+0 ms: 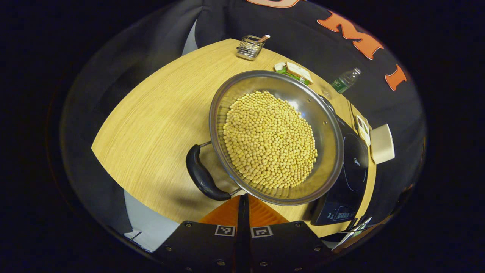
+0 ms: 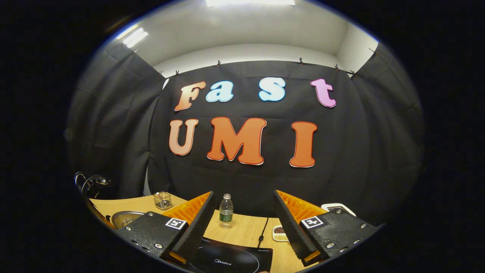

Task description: First push the handle of the pot to place it horizontally, then grasp the pot with both hands and set it on the induction cooktop.

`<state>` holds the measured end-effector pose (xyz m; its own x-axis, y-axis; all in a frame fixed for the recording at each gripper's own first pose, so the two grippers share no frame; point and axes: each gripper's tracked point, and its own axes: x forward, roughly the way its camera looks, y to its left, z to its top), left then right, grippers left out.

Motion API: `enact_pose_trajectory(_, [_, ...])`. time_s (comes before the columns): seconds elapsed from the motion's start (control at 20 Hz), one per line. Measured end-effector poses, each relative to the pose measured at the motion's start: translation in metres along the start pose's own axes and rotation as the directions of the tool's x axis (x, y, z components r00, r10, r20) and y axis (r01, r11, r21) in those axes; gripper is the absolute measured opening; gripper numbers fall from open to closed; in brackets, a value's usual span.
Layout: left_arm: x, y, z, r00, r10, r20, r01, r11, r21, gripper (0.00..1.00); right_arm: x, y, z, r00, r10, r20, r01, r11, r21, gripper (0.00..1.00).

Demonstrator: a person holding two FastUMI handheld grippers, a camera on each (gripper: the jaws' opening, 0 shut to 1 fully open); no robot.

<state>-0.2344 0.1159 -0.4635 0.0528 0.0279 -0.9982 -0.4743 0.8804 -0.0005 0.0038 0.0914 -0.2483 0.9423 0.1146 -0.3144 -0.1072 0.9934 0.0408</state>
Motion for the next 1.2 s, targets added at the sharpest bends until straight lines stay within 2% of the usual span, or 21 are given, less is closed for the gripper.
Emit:
enact_pose_trajectory(0.25, [0.012,0.027,0.014,0.999,0.051,0.005,-0.051,0.999,-0.017,0.00,0.012,0.021,-0.033,0.994,0.043,-0.099,-0.043,0.999,0.005,0.96])
enact_pose_trajectory(0.3, [0.014,0.031,0.019,0.998,0.064,0.015,-0.063,0.998,-0.015,0.01,0.016,0.028,-0.042,0.991,0.057,-0.125,-0.056,0.998,0.009,0.94])
enact_pose_trajectory(0.55, [0.017,0.052,0.048,0.989,0.121,0.080,-0.122,0.992,0.008,0.00,0.028,0.066,-0.081,0.959,0.145,-0.243,-0.136,0.989,0.051,0.94])
enact_pose_trajectory(0.8, [0.020,0.065,0.068,0.984,0.131,0.117,-0.138,0.989,0.047,0.01,0.035,0.108,-0.124,0.902,0.222,-0.370,-0.210,0.975,0.073,0.94])
enact_pose_trajectory(1.2, [0.028,0.081,0.109,0.967,0.146,0.210,-0.174,0.977,0.123,0.00,0.035,0.172,-0.184,0.779,0.312,-0.544,-0.276,0.950,0.149,0.94])
